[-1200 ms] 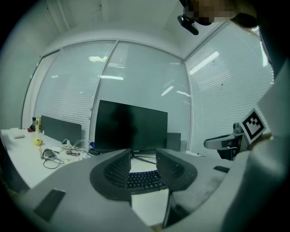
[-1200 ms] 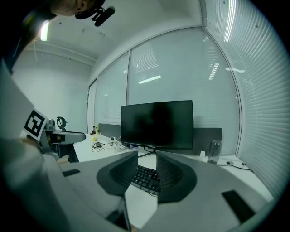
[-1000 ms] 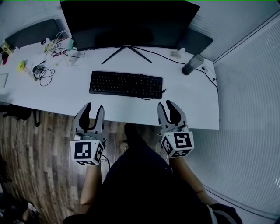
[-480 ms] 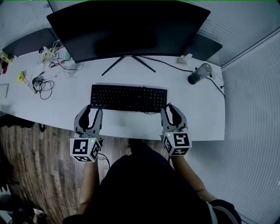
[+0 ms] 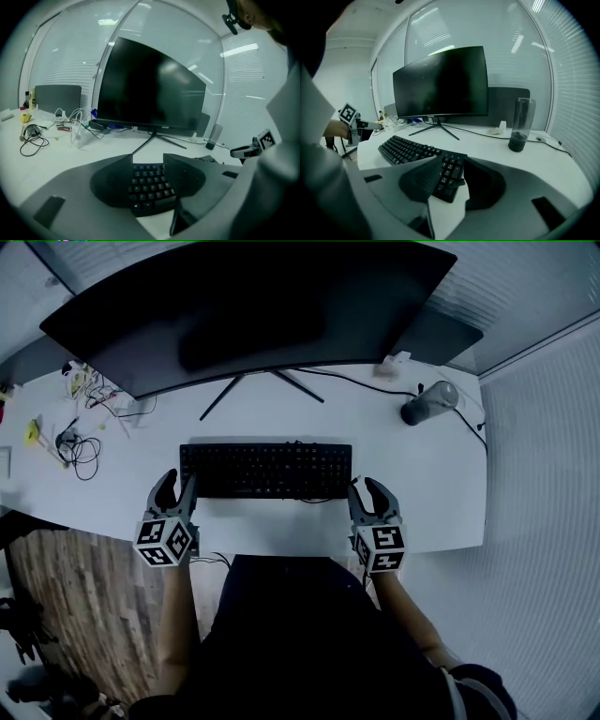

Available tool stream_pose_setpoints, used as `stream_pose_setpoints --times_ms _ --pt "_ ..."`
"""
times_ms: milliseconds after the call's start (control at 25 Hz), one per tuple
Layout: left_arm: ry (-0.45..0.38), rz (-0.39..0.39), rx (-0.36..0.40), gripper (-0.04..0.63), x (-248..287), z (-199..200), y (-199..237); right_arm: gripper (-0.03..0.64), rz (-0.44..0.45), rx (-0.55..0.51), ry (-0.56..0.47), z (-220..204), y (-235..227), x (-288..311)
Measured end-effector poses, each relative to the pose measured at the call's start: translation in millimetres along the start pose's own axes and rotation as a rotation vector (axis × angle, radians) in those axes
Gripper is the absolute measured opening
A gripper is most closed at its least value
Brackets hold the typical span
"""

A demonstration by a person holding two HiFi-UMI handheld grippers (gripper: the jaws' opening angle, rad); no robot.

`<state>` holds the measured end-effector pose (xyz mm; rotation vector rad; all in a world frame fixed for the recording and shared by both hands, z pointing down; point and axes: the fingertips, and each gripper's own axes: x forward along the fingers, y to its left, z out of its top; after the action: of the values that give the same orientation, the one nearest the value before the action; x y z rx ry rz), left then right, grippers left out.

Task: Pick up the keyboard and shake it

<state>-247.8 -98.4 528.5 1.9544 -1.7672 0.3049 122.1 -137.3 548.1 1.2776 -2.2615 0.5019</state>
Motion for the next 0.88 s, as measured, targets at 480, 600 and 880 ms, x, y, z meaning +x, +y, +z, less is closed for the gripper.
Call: stream_pose_setpoints --times_ms 480,600,880 --pt "0.305 -0.163 -0.015 0.278 65.9 -33.0 48.5 0.216 0.047 0.445 0.158 -66.0 2.4 23.2" --pt "0.369 -0.200 -0.032 0.301 79.4 -39.3 56.5 0.236 0.018 0.548 0.170 -75.4 0.7 27.9" --pt "0.440 -0.248 -0.051 0.316 92.2 -55.2 61.9 0.239 -0.008 0.646 0.208 -92.6 -3.2 40.4"
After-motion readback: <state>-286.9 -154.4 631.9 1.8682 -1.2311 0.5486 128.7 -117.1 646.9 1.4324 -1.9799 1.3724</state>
